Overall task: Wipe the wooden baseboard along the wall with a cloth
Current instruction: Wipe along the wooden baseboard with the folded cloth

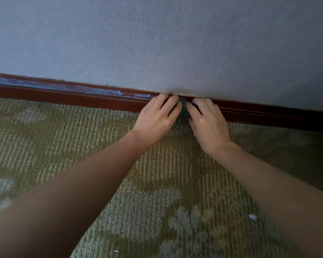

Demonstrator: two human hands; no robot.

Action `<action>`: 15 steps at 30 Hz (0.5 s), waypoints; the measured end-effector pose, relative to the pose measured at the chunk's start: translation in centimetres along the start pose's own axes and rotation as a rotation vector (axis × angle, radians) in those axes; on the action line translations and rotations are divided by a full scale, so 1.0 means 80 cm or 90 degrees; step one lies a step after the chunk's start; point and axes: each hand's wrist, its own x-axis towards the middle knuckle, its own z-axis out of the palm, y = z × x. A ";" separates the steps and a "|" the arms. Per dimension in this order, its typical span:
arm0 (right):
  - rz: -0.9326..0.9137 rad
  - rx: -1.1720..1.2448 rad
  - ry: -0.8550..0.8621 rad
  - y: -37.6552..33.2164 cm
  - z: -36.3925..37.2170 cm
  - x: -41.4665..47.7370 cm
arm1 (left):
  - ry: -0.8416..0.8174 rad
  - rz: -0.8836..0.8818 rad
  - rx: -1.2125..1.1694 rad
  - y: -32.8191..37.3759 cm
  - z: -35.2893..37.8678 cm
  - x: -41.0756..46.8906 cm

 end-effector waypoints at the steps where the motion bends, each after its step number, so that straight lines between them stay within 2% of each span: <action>1: 0.000 0.003 0.005 0.000 0.001 0.002 | 0.007 -0.001 -0.003 0.001 0.002 0.002; 6: -0.003 0.001 0.032 0.000 0.001 0.008 | 0.041 0.016 -0.018 -0.002 0.007 0.008; 10: 0.013 0.011 0.028 -0.008 -0.001 0.009 | 0.021 0.034 -0.023 -0.008 0.003 0.006; 15: -0.054 -0.015 -0.021 -0.002 -0.011 0.015 | 0.002 0.061 -0.017 -0.018 -0.004 0.000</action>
